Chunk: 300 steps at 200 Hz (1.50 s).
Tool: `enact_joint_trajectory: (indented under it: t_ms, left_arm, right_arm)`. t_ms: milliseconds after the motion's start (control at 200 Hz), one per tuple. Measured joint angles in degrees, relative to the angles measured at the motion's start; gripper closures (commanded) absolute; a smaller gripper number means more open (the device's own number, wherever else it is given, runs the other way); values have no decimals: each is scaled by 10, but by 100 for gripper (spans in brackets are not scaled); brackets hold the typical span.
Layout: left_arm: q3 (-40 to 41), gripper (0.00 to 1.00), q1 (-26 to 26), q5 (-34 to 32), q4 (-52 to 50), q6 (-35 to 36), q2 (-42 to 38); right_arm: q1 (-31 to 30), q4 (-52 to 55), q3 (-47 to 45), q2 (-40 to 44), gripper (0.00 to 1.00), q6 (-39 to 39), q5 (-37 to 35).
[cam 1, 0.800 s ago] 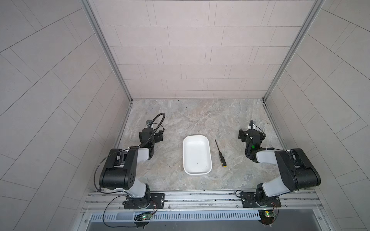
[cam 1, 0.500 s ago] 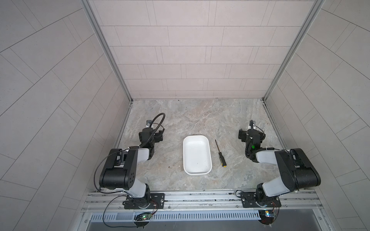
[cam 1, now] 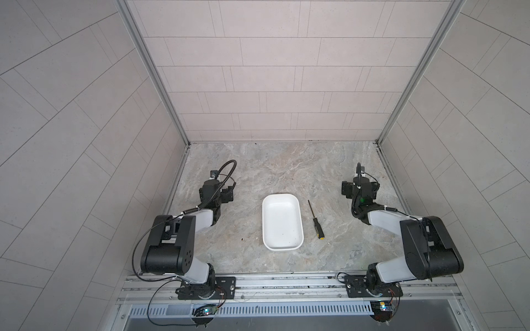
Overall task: Put the screwdriver in the bin
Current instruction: Pick up the screwdriver from the center of the table.
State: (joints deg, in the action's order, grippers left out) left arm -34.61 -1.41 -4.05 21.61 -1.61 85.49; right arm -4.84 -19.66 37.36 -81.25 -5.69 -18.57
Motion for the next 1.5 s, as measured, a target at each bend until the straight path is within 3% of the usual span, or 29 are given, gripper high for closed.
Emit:
enact_joint_trajectory:
  t_ms: [100,210,415,595,751,901,1181,1501]
  left_arm:
    - [-80,0,0,40,-85,-17,-24]
    - [-98,0,-4,98,-133,-49,-70]
    - [-19,0,-63,172,-220,-116,-178]
    - [68,0,-125,195,-275,-180,-307]
    - [128,0,-136,198,-306,-218,-400]
    - [138,0,-136,209,-335,-233,-451]
    - [141,0,-139,231,-342,-241,-447]
    - [144,0,-140,235,-345,-241,-451]
  right_arm:
    - [-1,122,108,30,2,-12,37]
    - [-2,247,183,48,7,-38,102]
    - [-34,465,207,51,10,-93,236]
    - [-89,559,148,82,11,-129,303]
    - [-130,588,92,101,14,-156,326]
    - [-186,585,59,99,15,-178,327]
    - [-246,550,44,62,20,-201,322]
    - [-257,515,41,38,36,-203,315]
